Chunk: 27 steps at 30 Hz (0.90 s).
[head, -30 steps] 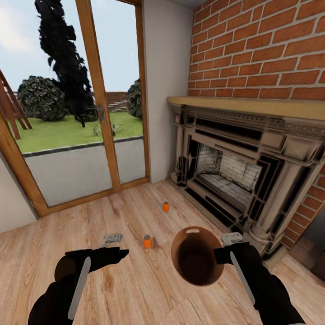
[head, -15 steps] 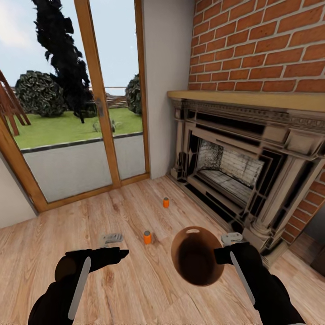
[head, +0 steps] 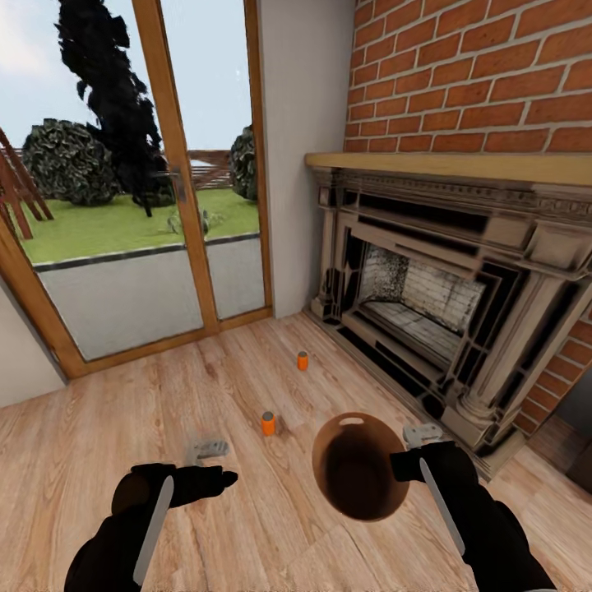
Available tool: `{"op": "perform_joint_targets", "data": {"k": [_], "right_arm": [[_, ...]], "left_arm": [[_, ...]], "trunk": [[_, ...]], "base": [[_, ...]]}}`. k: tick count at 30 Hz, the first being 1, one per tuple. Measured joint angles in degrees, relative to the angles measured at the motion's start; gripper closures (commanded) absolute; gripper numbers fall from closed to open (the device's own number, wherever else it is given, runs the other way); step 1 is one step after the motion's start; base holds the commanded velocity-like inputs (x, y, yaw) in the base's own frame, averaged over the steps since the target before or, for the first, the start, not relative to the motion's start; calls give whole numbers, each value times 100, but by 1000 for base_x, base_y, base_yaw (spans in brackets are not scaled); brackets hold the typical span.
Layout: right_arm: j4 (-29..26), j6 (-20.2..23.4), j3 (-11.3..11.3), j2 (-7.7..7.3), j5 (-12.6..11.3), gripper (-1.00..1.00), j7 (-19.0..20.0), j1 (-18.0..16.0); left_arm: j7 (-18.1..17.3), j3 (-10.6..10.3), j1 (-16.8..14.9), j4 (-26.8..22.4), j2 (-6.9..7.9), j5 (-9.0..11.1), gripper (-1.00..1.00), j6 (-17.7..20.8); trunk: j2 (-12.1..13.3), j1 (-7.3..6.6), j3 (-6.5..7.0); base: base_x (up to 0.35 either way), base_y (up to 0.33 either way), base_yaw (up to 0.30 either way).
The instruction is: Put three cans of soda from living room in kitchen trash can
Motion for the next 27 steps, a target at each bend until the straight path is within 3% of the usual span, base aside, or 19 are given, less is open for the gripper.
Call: {"op": "perform_joint_targets", "data": {"k": [9,21,27], "right_arm": [[25,0,-6,1,3,100,0,1],[53,0,3,1,9,100,-1,-1],[48,0,14,1,8,100,-1,-2]], "left_arm": [[10,8,-252,891,-34,47,-100,0],[-2,21,-278,998,-20,97,-100,0],[-25,39,-273,978,-12,109,-100,0]], "trunk": [[-361,197,-245],[-842,461,-571],[-844,461,-627]], "base": [[0,0,0],[0,0,0],[0,0,0]]}}
